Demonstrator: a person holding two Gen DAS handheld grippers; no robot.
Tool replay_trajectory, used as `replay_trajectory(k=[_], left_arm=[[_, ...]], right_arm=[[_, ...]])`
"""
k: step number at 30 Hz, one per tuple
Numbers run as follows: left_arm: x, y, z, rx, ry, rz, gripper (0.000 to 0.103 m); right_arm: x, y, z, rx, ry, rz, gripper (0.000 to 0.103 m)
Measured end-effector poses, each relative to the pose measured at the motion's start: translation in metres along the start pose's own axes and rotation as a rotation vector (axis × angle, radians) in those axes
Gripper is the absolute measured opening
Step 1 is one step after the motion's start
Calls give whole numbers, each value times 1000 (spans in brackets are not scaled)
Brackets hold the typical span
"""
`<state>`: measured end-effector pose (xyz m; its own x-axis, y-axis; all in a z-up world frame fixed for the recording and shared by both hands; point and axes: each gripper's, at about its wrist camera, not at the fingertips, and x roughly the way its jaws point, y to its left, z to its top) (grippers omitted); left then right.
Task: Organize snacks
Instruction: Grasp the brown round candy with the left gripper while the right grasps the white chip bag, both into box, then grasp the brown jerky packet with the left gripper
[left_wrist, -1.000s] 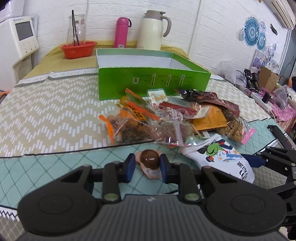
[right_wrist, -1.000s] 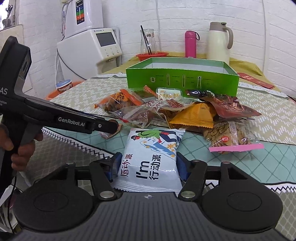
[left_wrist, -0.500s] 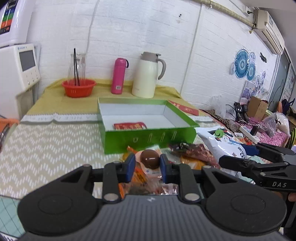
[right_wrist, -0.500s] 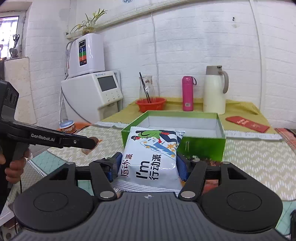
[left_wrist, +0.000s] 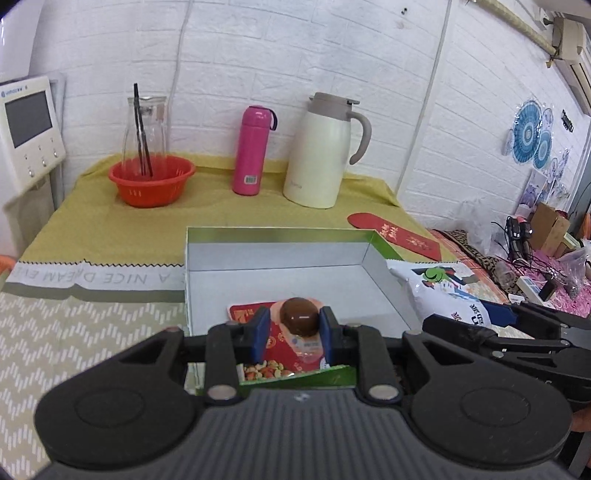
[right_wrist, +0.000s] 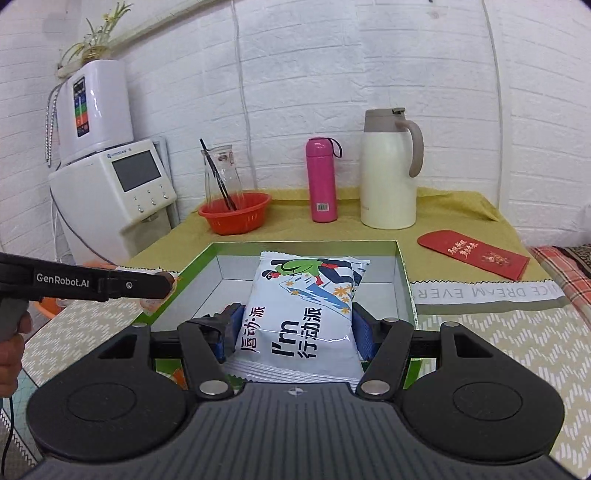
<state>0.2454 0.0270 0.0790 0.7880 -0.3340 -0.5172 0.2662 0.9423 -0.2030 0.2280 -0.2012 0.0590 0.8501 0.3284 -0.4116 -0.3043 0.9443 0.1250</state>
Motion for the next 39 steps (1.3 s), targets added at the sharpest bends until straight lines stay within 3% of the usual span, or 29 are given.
replay_trajectory(k=[7, 14, 16, 20, 23, 26, 32, 39], left_arm=[[52, 15, 8, -20, 82, 46, 21], [75, 16, 5, 6, 121, 60, 23], [77, 17, 5, -11, 116, 48, 72], [68, 16, 6, -31, 65, 7, 74], [62, 10, 6, -24, 45, 40, 80], [52, 3, 5, -9, 17, 86, 99], [22, -5, 4, 0, -21, 93, 98], [-23, -25, -10, 37, -44, 56, 98]], right_arm=[[60, -9, 0, 6, 107, -45, 100], [92, -9, -5, -24, 193, -41, 101], [95, -8, -5, -45, 210, -15, 103], [82, -4, -4, -107, 129, -33, 103], [70, -5, 0, -127, 92, -16, 103], [62, -4, 1, -122, 79, -15, 103], [39, -2, 3, -105, 73, -9, 103], [-20, 3, 1, -121, 11, 13, 103]])
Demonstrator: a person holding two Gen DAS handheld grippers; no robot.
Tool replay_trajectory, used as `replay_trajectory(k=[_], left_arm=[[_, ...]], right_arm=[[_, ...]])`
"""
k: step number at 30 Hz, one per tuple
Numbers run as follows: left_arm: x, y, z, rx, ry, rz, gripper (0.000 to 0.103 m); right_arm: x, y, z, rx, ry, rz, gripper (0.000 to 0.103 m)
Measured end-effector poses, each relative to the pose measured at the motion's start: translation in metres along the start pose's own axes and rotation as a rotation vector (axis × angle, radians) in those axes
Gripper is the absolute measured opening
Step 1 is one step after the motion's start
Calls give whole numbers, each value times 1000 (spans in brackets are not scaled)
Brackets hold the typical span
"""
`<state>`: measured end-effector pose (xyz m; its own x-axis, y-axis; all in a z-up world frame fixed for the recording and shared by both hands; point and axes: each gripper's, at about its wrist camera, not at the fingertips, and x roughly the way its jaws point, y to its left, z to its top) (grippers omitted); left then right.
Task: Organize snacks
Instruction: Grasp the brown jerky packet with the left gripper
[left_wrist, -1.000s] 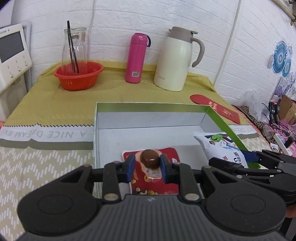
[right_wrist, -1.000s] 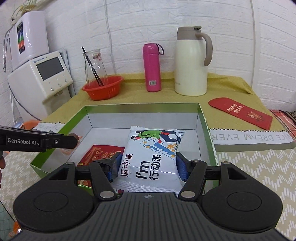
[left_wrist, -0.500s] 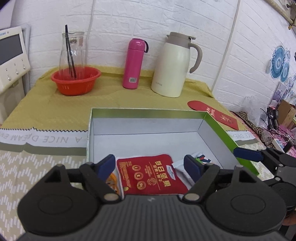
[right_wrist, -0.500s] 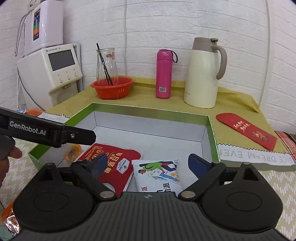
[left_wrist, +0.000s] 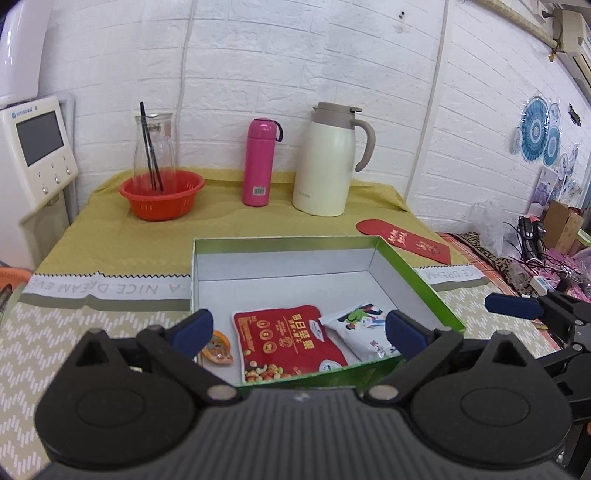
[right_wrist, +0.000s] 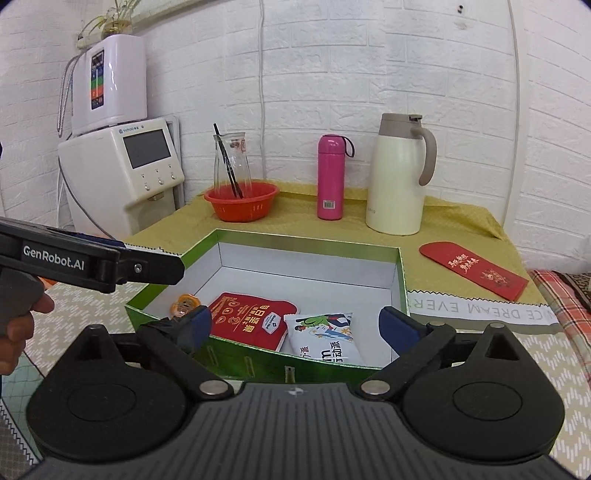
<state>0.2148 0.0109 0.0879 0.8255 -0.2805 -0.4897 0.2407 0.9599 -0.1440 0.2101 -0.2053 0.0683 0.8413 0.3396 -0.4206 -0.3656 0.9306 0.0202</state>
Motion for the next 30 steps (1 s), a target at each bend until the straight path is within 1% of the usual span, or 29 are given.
replay_trajectory(k=[4, 8, 11, 14, 16, 19, 24, 27, 28, 30], left_arm=[[-23, -11, -16, 6, 27, -22, 98], [-46, -20, -39, 12, 33, -49, 98], [-58, -25, -59, 13, 34, -79, 98], [-63, -29, -76, -6, 51, -118, 98], [-60, -31, -81, -22, 75, -148, 98], [-52, -38, -81, -34, 105, -189, 98], [-30, -51, -73, -60, 115, -214, 98], [-6, -57, -68, -118, 152, -263, 98], [2, -58, -66, -130, 164, -269, 98], [23, -61, -64, -150, 188, -258, 98]], right_arm=[[-38, 3, -8, -6, -41, 4, 103], [-72, 3, -27, 13, -78, 27, 103], [-86, 2, -45, 32, -79, 38, 103], [-91, -1, -63, 44, -54, 18, 103], [-88, -5, -74, 53, -13, 1, 103], [-77, -16, -83, 81, 48, -23, 103], [-60, -40, -86, 125, 60, -49, 103], [-46, -55, -86, 155, 76, -46, 103], [-43, -60, -87, 174, 93, -56, 103], [-38, -68, -92, 217, 114, -59, 103]])
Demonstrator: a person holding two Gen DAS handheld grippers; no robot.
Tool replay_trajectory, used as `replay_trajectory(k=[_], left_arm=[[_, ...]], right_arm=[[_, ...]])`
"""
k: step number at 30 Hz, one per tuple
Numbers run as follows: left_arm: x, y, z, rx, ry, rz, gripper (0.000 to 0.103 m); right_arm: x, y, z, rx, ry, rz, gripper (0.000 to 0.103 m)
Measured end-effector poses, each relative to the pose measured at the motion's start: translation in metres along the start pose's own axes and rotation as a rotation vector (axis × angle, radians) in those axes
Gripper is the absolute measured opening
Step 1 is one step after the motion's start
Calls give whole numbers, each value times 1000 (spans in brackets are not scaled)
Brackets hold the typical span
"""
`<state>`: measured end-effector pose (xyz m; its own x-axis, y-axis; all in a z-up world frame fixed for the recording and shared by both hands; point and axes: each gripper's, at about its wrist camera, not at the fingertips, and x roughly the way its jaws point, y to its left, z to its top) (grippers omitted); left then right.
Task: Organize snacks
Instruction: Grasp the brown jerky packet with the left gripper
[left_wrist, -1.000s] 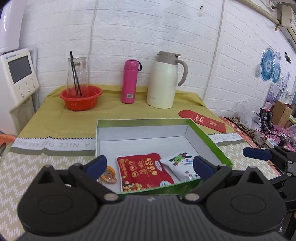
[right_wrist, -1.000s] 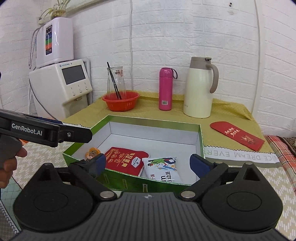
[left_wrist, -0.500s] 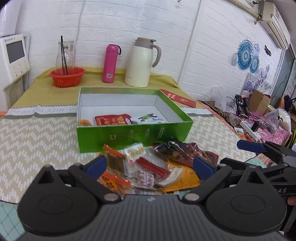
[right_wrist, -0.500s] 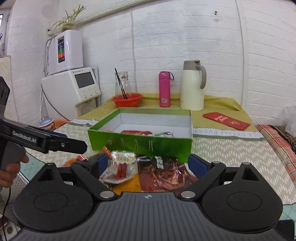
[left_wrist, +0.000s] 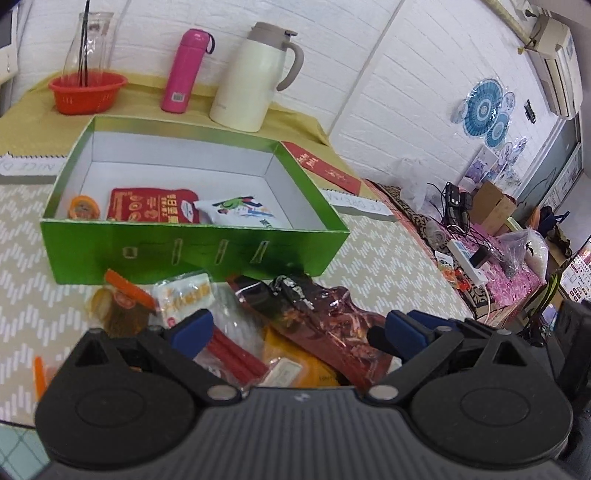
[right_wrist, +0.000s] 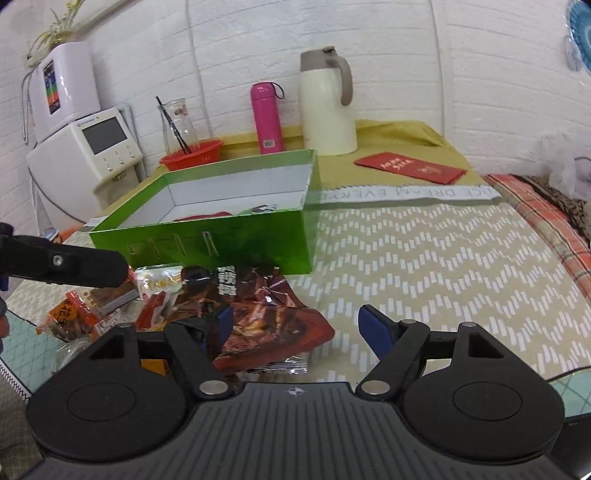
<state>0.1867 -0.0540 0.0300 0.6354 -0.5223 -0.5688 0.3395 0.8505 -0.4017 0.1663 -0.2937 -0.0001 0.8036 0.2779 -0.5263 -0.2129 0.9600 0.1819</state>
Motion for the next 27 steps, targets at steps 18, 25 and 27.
replay_trajectory(k=[18, 25, 27], left_arm=[[70, 28, 25, -53, 141, -16, 54], [65, 24, 19, -28, 108, -5, 45], [61, 22, 17, -33, 103, -4, 43]], right_arm=[[11, -12, -2, 105, 6, 83, 81], [13, -6, -2, 107, 9, 52, 59], [7, -3, 0, 86, -6, 40, 49]])
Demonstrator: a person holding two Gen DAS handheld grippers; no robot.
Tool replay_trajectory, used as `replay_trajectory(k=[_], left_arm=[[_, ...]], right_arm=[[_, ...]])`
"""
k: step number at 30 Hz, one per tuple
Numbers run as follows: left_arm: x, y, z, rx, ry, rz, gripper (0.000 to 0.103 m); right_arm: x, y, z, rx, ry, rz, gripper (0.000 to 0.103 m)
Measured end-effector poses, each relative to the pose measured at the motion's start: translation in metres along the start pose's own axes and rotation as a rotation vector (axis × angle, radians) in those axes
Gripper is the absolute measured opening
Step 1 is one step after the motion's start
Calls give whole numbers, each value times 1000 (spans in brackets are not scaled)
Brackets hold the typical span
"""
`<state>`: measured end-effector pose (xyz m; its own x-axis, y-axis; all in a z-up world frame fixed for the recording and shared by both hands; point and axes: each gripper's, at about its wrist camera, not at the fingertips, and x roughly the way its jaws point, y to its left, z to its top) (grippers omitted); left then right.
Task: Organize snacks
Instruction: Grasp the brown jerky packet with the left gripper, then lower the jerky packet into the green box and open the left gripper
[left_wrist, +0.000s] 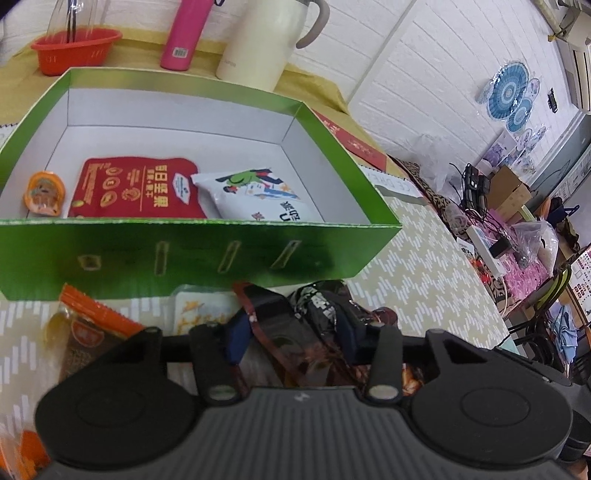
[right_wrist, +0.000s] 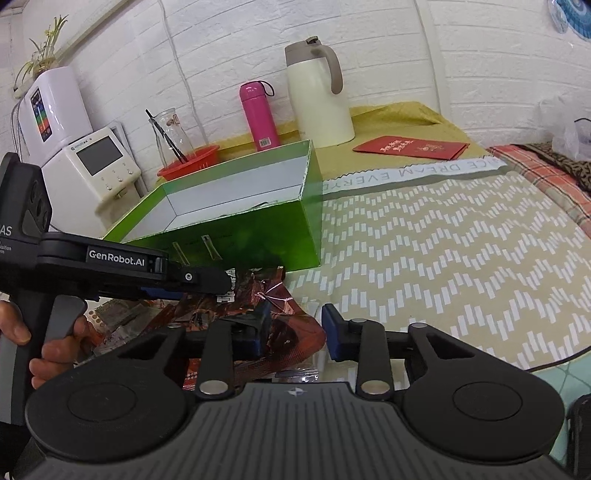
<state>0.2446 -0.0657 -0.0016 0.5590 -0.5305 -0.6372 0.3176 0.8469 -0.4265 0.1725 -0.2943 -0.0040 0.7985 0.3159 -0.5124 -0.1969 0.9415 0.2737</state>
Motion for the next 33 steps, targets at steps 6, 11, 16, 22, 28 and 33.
replay_trajectory(k=[6, 11, 16, 22, 28, 33], left_arm=[[-16, -5, -2, 2, -32, -11, 42], [-21, -5, -4, -6, -38, -39, 33], [-22, -5, -9, -2, -44, -37, 33], [-23, 3, -12, -12, -42, -40, 34], [-26, 3, -12, -19, -38, -32, 31], [-43, 0, -8, -48, -76, -50, 30]], right_arm=[[-16, 4, 6, -4, -39, 8, 37], [-11, -7, 0, 78, 17, 97, 53], [-14, -9, -14, 125, 19, 76, 78], [-28, -10, -22, 139, 35, 83, 81], [-35, -4, -18, 74, -5, 11, 32], [-45, 2, -5, 44, -53, 1, 25]])
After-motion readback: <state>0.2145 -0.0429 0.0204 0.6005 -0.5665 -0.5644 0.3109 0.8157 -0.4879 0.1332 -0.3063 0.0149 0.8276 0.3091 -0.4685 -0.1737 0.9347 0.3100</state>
